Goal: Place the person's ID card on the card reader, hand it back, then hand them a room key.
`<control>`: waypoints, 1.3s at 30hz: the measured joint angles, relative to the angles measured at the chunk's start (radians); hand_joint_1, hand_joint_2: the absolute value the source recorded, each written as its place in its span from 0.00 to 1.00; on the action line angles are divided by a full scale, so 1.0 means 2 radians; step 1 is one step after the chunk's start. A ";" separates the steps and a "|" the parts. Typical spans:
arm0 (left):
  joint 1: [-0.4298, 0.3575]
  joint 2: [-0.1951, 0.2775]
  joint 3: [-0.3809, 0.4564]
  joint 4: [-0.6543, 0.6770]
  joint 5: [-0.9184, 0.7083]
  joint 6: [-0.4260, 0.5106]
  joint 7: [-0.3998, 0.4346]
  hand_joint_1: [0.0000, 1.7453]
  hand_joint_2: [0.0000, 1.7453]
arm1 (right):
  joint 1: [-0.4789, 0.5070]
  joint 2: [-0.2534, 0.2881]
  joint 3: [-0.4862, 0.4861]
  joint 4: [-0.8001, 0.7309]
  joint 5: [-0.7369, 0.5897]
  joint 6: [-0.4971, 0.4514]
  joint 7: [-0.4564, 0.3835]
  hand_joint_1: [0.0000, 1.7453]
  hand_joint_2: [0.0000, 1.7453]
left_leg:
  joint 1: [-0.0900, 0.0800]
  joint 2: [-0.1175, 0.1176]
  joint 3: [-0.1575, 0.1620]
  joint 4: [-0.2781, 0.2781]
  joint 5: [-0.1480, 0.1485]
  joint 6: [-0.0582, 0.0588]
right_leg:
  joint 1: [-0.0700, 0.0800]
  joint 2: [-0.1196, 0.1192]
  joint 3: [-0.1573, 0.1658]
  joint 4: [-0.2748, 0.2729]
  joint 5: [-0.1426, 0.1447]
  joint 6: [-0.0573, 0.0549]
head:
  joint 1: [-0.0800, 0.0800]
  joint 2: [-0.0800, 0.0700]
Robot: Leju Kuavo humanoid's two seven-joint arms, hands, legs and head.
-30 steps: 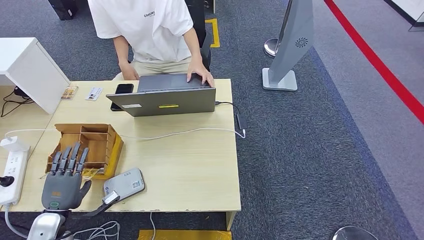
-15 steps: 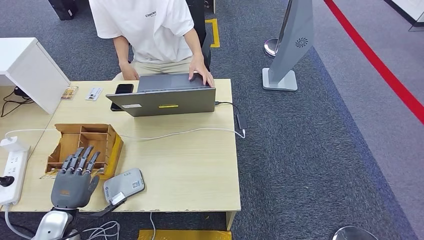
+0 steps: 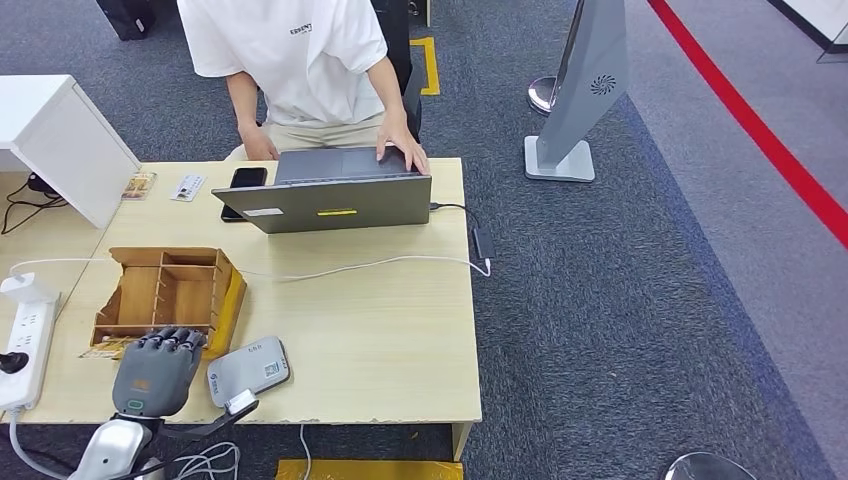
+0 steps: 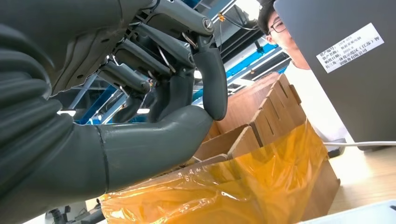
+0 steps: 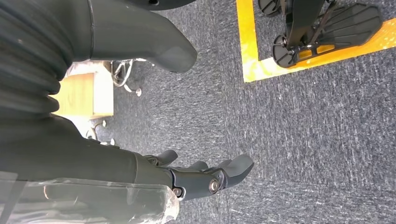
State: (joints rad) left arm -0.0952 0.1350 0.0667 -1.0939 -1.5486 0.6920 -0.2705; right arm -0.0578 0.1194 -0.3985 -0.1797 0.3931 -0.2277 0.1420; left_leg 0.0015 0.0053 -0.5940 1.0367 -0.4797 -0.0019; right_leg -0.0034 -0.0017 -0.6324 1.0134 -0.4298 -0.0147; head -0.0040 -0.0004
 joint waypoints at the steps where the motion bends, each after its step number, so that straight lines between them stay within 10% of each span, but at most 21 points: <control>1: -0.001 0.000 0.000 0.002 0.000 0.000 0.000 1.00 1.00 | 0.000 0.000 0.000 0.000 0.000 0.000 0.000 0.00 1.00 | 0.000 0.000 0.000 0.000 0.000 0.000 | 0.000 0.000 0.000 0.000 0.000 0.000 | 0.000 0.000; 2: -0.001 0.000 0.000 0.004 0.000 0.000 0.000 0.75 1.00 | 0.000 0.000 0.000 0.000 0.000 0.000 0.000 0.00 1.00 | 0.000 0.000 0.000 0.000 0.000 0.000 | 0.000 0.000 0.000 0.000 0.000 0.000 | 0.000 0.000; 5: -0.003 -0.002 0.006 0.008 0.005 0.000 -0.012 0.00 0.25 | 0.000 0.000 0.000 0.000 0.001 0.000 -0.001 0.00 1.00 | 0.000 0.000 0.000 0.000 0.000 0.000 | 0.000 0.000 0.000 0.000 0.000 0.000 | 0.000 0.000; 6: -0.003 -0.004 0.009 0.008 0.007 0.000 -0.018 0.00 0.00 | 0.000 0.000 -0.001 0.000 0.001 0.000 -0.002 0.00 1.00 | 0.000 0.000 0.000 0.000 0.000 0.000 | 0.000 0.000 0.000 0.000 0.000 0.000 | 0.000 0.000; 33: -0.003 -0.020 0.042 0.004 0.005 0.000 -0.044 0.00 0.00 | 0.000 0.002 -0.012 0.000 0.006 -0.005 -0.003 0.00 1.00 | 0.000 0.000 0.000 0.000 0.000 0.000 | 0.000 0.000 0.000 0.000 0.000 0.000 | 0.000 0.000; 37: -0.003 -0.020 0.042 0.003 0.000 0.000 -0.035 0.00 1.00 | 0.000 0.003 -0.013 0.000 0.008 -0.004 -0.004 0.00 1.00 | 0.000 0.000 0.000 0.000 0.000 0.000 | 0.000 0.000 0.000 0.000 0.000 0.000 | 0.000 0.000; 39: -0.001 -0.018 0.042 0.003 -0.003 0.000 -0.023 0.00 1.00 | 0.000 0.003 -0.014 0.000 0.008 -0.004 -0.006 0.00 1.00 | 0.000 0.000 0.000 0.000 0.000 0.000 | 0.000 0.000 0.000 0.000 0.000 0.000 | 0.000 0.000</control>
State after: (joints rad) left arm -0.0972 0.0989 0.1511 -1.0885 -1.5538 0.6924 -0.3170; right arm -0.0577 0.1248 -0.4272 -0.1797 0.4084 -0.2366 0.1300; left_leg 0.0016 0.0054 -0.5944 1.0367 -0.4791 -0.0018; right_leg -0.0034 -0.0017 -0.6322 1.0137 -0.4294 -0.0148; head -0.0039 -0.0004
